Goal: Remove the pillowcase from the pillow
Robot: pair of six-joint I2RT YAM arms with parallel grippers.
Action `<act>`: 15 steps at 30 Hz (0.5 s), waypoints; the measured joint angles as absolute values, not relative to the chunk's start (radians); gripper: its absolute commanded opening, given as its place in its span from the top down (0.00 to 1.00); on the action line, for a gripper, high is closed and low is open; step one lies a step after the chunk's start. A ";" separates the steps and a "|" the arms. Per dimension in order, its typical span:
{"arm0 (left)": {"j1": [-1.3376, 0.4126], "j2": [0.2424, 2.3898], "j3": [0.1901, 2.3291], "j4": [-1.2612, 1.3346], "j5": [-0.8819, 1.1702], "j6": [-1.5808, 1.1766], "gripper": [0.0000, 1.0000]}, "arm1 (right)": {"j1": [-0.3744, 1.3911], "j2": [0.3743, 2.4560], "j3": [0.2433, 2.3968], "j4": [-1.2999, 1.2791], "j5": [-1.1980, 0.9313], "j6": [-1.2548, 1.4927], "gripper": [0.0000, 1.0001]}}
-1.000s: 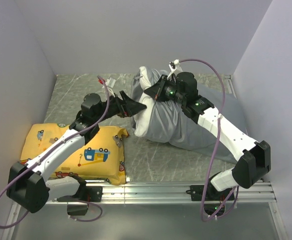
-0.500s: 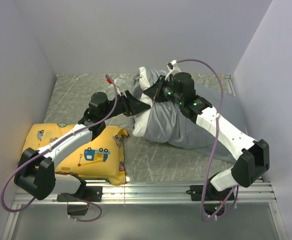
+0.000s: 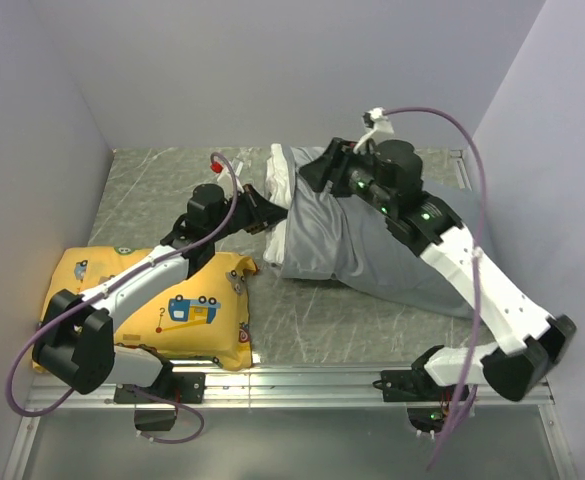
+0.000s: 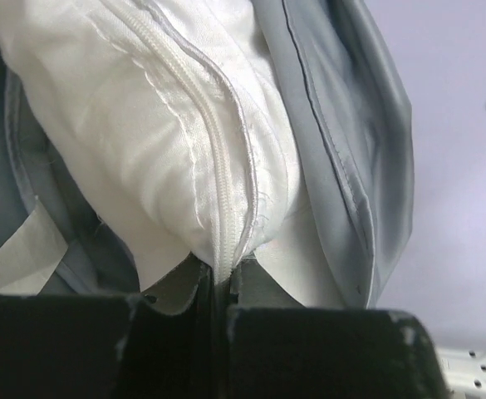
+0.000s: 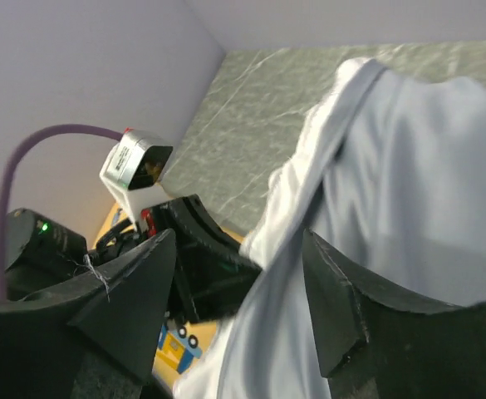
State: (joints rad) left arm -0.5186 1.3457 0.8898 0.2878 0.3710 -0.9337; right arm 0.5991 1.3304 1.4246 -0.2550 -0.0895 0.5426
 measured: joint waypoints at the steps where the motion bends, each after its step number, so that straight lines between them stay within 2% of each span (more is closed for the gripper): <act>1: -0.519 1.346 0.894 0.274 0.357 -0.934 1.00 | 0.599 1.300 1.419 -0.276 -0.064 0.533 0.29; 5: -0.519 1.346 0.925 0.223 0.315 -0.932 1.00 | 0.600 1.179 1.327 -0.339 0.046 0.504 0.29; 8: -0.521 1.346 0.950 0.193 0.297 -0.929 1.00 | 0.600 1.148 1.241 -0.377 0.092 0.492 0.37; 10: -0.522 1.346 0.966 0.178 0.294 -0.928 1.00 | 0.600 1.171 1.207 -0.393 0.097 0.481 0.54; 11: -0.522 1.346 0.977 0.166 0.291 -0.925 1.00 | 0.600 1.187 1.202 -0.402 0.106 0.479 0.66; 12: -0.522 1.346 0.986 0.149 0.288 -0.919 1.00 | 0.599 1.210 1.201 -0.412 0.124 0.472 0.90; 13: -0.521 1.346 0.992 0.134 0.283 -0.910 1.00 | 0.596 1.229 1.202 -0.413 0.140 0.467 0.97; 15: -0.509 1.346 1.000 0.097 0.278 -0.900 1.00 | 0.574 1.251 1.202 -0.413 0.148 0.479 1.00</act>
